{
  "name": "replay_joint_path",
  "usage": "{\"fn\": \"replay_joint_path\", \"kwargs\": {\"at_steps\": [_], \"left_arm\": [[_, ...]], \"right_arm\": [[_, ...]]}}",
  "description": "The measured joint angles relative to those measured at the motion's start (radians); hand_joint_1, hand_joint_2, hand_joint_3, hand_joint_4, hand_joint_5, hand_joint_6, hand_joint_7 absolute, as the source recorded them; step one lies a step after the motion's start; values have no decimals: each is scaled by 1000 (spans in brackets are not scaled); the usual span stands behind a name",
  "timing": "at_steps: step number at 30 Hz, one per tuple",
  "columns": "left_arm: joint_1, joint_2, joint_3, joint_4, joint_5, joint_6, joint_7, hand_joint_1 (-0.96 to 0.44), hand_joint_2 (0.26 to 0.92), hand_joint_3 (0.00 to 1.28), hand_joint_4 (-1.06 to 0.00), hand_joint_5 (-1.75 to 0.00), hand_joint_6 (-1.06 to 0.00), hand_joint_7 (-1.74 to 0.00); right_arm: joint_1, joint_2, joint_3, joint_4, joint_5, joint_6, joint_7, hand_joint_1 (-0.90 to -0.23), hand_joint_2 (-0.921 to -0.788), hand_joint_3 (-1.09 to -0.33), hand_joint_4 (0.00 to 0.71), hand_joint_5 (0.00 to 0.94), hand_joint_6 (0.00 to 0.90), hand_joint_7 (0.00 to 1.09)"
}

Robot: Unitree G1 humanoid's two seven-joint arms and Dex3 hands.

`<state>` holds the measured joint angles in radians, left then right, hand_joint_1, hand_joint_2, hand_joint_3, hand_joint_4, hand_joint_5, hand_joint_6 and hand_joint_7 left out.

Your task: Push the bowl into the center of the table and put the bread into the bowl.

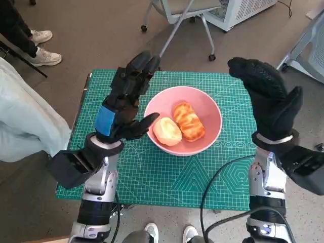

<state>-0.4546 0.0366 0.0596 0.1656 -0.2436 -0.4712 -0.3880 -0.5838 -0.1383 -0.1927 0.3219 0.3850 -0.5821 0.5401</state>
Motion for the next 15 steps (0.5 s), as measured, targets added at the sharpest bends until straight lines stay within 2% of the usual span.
{"fn": "replay_joint_path", "kwargs": {"at_steps": [9, 15], "left_arm": [[1, 3, -2, -14, -3, -4, -3, -592, 921, 413, -61, -108, 1, -360], [2, 4, -2, -29, -11, -6, -11, -593, 921, 406, -63, -96, 1, -354]], "right_arm": [[1, -7, 1, -25, -1, 10, -19, -643, -921, -806, 188, 10, 87, 498], [3, -9, 5, -39, -19, 13, -34, -646, -921, -807, 190, 9, 84, 503]]}}
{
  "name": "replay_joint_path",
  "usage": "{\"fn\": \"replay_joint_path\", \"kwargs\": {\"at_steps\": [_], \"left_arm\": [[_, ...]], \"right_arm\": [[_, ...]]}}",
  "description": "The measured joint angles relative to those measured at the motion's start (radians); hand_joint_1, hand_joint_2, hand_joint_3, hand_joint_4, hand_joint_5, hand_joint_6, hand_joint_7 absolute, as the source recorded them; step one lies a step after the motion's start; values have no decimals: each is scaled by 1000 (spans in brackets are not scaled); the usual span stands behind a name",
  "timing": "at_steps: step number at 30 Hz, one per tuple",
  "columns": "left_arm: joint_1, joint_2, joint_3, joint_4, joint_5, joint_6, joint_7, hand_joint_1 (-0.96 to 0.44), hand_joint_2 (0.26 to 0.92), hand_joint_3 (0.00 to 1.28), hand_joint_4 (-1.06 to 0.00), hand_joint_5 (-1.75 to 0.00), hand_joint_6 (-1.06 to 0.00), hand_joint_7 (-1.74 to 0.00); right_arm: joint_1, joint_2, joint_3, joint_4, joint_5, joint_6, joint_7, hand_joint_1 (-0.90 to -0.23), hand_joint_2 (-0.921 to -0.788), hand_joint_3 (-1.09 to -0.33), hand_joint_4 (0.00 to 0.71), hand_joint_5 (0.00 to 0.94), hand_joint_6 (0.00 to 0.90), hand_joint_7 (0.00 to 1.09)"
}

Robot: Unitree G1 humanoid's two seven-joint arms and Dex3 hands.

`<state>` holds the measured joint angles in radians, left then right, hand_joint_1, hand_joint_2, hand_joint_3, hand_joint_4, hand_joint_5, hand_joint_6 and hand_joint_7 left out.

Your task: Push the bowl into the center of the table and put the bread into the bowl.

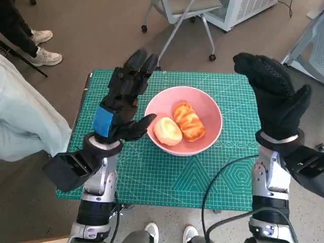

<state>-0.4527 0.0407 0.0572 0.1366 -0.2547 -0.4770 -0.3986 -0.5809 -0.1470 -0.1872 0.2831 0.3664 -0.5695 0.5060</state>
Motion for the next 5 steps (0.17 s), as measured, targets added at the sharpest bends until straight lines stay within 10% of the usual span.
{"fn": "replay_joint_path", "kwargs": {"at_steps": [5], "left_arm": [[0, 0, 0, 0, -6, -3, -11, -596, 921, 405, -66, -91, 1, -353]], "right_arm": [[0, 0, 3, 0, -10, 0, -7, -647, -921, -808, 193, 10, 81, 507]]}}
